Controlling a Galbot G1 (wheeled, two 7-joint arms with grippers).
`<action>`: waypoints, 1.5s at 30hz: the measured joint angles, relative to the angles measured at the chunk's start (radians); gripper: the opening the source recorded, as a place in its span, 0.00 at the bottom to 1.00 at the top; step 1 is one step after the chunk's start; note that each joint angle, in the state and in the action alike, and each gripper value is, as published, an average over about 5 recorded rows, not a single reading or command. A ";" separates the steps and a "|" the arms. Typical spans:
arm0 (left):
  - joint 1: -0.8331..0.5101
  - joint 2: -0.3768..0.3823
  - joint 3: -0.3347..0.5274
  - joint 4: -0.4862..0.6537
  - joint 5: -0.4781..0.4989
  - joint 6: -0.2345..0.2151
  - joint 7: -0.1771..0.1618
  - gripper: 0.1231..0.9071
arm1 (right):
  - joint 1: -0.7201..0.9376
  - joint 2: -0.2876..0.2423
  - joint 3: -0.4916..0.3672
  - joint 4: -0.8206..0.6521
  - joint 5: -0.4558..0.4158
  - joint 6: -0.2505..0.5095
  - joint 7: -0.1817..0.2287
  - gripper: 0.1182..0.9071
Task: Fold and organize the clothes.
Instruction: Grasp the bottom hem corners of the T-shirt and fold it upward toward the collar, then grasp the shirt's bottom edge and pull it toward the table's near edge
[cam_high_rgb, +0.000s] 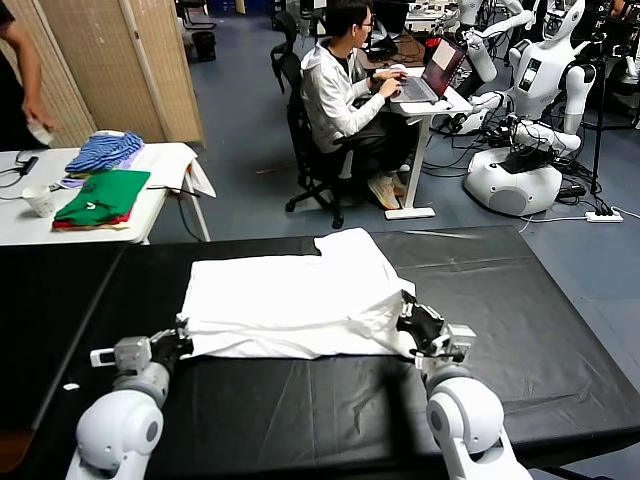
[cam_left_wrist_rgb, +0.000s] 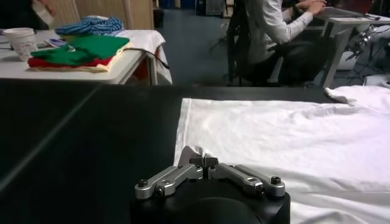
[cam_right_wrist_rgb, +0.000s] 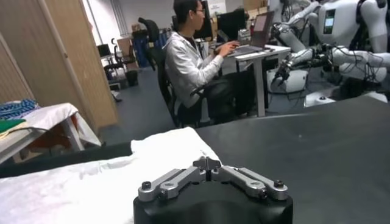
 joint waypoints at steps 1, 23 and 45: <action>-0.004 0.000 0.001 0.004 -0.005 0.000 0.000 0.99 | -0.011 -0.001 0.003 0.005 -0.029 0.000 -0.007 1.00; -0.047 0.008 0.030 0.031 -0.051 0.010 -0.032 1.00 | -0.183 -0.006 0.017 0.067 -0.063 -0.004 -0.038 1.00; -0.010 0.056 0.023 -0.036 -0.086 0.168 -0.007 1.00 | -0.188 0.008 0.019 0.059 -0.013 -0.026 -0.021 0.95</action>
